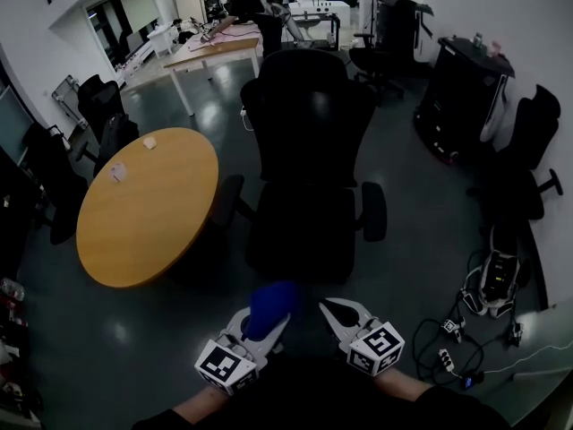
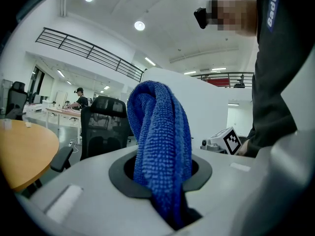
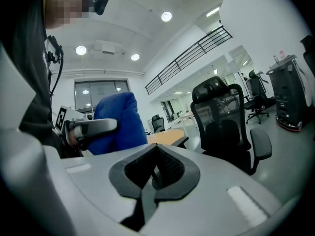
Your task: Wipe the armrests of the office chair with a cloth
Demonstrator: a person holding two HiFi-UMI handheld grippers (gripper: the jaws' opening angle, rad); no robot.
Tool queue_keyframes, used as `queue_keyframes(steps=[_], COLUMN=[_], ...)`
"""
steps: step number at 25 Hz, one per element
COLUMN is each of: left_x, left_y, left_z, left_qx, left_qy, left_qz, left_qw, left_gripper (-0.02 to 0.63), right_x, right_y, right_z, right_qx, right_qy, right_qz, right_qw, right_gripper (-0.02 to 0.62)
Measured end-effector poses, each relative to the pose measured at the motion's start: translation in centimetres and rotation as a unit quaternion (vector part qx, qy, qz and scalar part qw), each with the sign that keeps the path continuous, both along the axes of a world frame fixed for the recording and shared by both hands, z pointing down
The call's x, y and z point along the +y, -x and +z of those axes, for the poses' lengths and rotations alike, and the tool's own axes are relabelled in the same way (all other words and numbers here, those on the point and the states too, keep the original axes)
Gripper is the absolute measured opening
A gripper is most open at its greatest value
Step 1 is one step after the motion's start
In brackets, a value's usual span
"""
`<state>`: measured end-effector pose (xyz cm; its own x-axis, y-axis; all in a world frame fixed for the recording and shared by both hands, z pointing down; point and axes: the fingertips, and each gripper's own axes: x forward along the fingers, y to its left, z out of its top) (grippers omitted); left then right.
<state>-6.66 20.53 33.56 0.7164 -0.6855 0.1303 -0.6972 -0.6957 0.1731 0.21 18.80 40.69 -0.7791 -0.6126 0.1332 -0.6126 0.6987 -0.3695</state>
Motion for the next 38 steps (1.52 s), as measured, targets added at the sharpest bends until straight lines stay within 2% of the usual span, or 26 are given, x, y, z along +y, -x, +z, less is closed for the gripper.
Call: queue_keyframes(steps=[4, 9, 16, 24, 31, 34, 38], left_x=[-2.9, -7.8, -18.2, -27.9, -33.3, -34.9, -36.6], left_y=[1.8, 5.0, 13.5, 23.6, 28.0, 28.4, 28.2], left_z=[-0.2, 1.1, 1.2, 1.3, 2.4, 2.9, 3.6], left_qx=[0.009, 0.030, 0.033, 0.039, 0.030, 0.017, -0.009], left_qy=[0.000, 0.002, -0.014, -0.001, -0.002, -0.003, -0.008], left_qz=[-0.001, 0.028, 0.049, 0.033, 0.005, -0.008, -0.032], left_qw=[1.0000, 0.9992, 0.9982, 0.9987, 0.9995, 0.9998, 0.9994], left_gripper=[0.110, 0.110, 0.110, 0.110, 0.110, 0.110, 0.110], right_x=[-2.4, -7.3, -16.3, -23.4, -25.6, -26.0, -27.5], right_y=[1.6, 4.5, 11.7, 19.2, 23.4, 23.7, 23.2], right_z=[0.5, 1.1, 1.1, 0.6, 0.9, 1.3, 2.5], right_qx=[0.014, 0.038, 0.055, 0.077, 0.102, 0.106, 0.087], right_qy=[0.003, 0.008, 0.022, 0.041, 0.033, 0.031, 0.033], right_qz=[0.000, 0.024, 0.064, 0.083, 0.042, 0.021, 0.001], right_qw=[1.000, 0.999, 0.996, 0.993, 0.993, 0.994, 0.996], right_gripper=[0.003, 0.004, 0.005, 0.004, 0.005, 0.005, 0.005])
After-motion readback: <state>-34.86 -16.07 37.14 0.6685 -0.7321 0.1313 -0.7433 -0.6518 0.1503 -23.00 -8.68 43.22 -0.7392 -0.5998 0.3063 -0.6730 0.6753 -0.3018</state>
